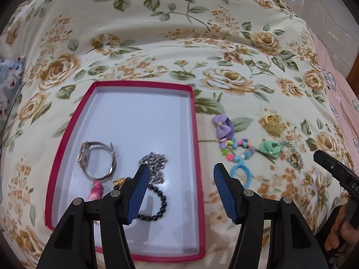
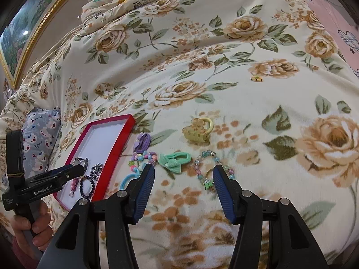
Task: Organize jewelry
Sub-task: 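Grasp the purple bow hair tie with the left tool while the right tool grasps the yellow hair claw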
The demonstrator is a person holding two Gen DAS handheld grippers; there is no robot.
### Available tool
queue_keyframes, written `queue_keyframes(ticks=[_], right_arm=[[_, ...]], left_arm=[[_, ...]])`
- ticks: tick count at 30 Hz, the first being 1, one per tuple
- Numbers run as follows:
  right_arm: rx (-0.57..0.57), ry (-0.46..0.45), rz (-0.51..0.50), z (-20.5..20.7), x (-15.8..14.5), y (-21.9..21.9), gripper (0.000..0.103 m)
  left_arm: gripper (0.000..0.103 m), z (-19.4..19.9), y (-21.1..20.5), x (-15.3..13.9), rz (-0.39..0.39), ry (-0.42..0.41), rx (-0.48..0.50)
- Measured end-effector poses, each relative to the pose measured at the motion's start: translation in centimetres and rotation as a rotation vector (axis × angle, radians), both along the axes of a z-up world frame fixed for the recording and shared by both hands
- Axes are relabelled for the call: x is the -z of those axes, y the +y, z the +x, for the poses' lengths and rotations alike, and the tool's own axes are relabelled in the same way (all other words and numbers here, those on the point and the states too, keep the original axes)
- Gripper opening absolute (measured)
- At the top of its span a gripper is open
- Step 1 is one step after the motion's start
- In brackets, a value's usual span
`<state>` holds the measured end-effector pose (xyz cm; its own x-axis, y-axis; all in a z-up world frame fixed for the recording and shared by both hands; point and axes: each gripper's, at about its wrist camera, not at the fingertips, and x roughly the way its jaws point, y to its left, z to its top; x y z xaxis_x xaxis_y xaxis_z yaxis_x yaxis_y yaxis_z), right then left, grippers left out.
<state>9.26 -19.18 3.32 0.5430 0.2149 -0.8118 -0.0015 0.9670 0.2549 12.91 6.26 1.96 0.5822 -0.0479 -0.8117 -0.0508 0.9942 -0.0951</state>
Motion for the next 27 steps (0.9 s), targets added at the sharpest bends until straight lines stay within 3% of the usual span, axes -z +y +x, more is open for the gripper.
queue_keyframes(ticks=[11, 27], right_arm=[[0.0, 0.011, -0.003, 3.0, 0.8, -0.2, 0.056], [-0.025, 0.071, -0.02, 7.6, 4.3, 0.3, 0.056]], left_arm=[[0.059, 4.3, -2.9, 0.9, 0.046, -0.003, 0.101], [0.057, 11.3, -5.3, 4.6, 0.045, 0.06, 0.147]])
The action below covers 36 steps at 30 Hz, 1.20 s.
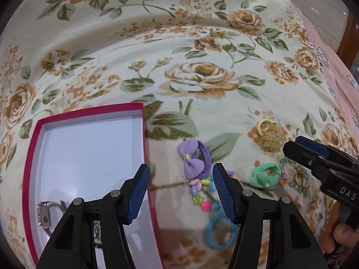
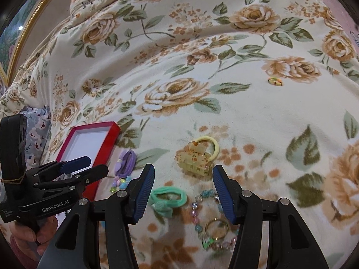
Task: Organize jewelry
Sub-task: 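Grasp the purple bow hair tie with the left tool while the right tool grasps the yellow hair claw, then move the purple hair tie with the left tool while the right tool moves the claw clip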
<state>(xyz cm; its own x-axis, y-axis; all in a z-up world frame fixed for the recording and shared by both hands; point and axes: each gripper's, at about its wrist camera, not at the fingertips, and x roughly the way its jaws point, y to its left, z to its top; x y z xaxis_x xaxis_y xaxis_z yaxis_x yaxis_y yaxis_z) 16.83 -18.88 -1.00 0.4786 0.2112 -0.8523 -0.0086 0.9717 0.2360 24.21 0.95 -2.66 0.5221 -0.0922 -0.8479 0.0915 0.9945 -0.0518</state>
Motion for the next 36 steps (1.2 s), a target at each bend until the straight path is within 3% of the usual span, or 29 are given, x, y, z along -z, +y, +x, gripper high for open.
queue_keyframes(ticks=[6, 9, 13, 14, 17, 24, 36], right_arm=[[0.0, 0.025, -0.019, 1.2, 1.4, 0.0, 0.056], [-0.005, 0.036, -0.023, 1.6, 1.8, 0.1, 0.055], [-0.011, 0.048, -0.042, 2.1, 2.5, 0.3, 0.052], [-0.01, 0.051, -0.047, 2.2, 2.6, 0.2, 0.044], [-0.013, 0.038, -0.052, 2.0, 2.4, 0.3, 0.038], [-0.016, 0.002, -0.046, 0.9, 0.8, 0.6, 0.038], [-0.06, -0.034, 0.016, -1.2, -1.6, 3.1, 0.038]], left_arm=[[0.053, 1.9, -0.7, 1.5, 0.016, 0.026, 0.002], [0.045, 2.6, -1.0, 2.3, 0.025, 0.042, 0.01], [0.022, 3.3, -1.3, 3.3, 0.02, 0.071, 0.018], [0.014, 3.4, -1.4, 3.5, 0.019, 0.076, 0.019], [0.013, 3.4, -1.4, 3.5, 0.017, 0.067, 0.022], [0.012, 1.2, -0.5, 1.5, -0.017, 0.003, 0.025], [0.012, -4.3, 3.4, -1.7, -0.089, -0.039, -0.033]])
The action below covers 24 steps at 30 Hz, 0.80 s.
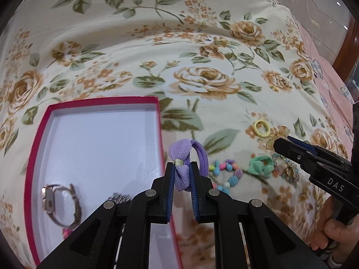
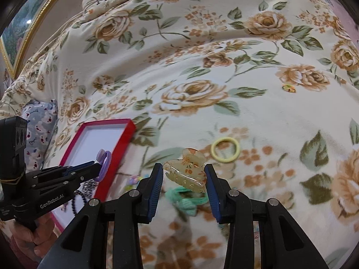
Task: Organize jewelry
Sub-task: 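Move the purple hair tie with the left tool while the right tool moves the claw clip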
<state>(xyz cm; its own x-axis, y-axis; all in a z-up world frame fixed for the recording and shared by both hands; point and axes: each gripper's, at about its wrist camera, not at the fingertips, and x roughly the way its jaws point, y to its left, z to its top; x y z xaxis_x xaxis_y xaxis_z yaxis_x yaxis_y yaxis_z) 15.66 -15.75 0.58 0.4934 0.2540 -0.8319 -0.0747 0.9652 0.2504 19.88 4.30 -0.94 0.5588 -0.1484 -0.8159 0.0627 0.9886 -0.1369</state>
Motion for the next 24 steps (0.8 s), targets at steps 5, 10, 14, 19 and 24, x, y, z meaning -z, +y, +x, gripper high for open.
queue_keyframes(ticks=[5, 10, 14, 19, 24], right_arm=[[-0.026, 0.0, 0.017, -0.4, -0.2, 1.6, 0.038], [-0.063, 0.0, 0.025, -0.6, -0.3, 3.4, 0.038], [-0.09, -0.005, 0.03, -0.7, -0.6, 4.8, 0.038], [-0.126, 0.001, 0.038, -0.6, -0.4, 6.7, 0.038], [-0.152, 0.001, 0.046, -0.4, -0.3, 8.1, 0.038]], left_arm=[[0.012, -1.8, 1.7, -0.8, -0.013, -0.011, -0.03], [0.012, -3.5, 3.6, -1.4, -0.019, -0.019, -0.07], [0.012, -4.3, 5.0, -1.7, -0.017, -0.021, -0.097], [0.012, -5.0, 6.4, -1.8, -0.016, -0.018, -0.125], [0.012, -5.1, 7.5, -1.9, -0.011, -0.018, -0.147]])
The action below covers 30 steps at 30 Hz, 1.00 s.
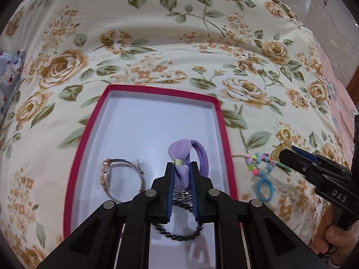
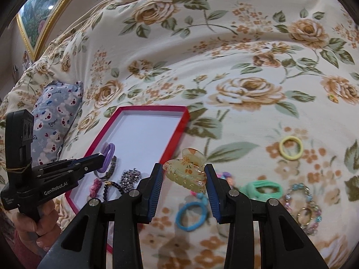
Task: Organize jewelry
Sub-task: 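Move the purple hair tie with the left tool while the right tool moves the claw clip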
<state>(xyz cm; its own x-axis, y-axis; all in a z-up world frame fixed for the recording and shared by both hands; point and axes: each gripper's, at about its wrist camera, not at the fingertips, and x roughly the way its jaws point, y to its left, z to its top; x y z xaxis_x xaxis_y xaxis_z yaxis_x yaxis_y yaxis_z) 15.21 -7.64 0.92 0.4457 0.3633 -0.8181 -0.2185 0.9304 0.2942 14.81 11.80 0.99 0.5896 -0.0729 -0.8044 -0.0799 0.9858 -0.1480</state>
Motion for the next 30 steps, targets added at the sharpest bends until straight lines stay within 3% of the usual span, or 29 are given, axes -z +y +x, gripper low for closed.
queue_keyframes(ticks=[21, 30], right_arm=[[-0.144, 0.006, 0.033, 2.9, 1.4, 7.4, 0.038], [-0.191, 0.041, 0.016, 4.1, 3.9, 10.1, 0.038]], left_arm=[[0.012, 3.5, 4.6, 1.3, 0.036, 0.023, -0.073], [0.013, 7.0, 5.9, 3.5, 0.055, 0.076, -0.08]])
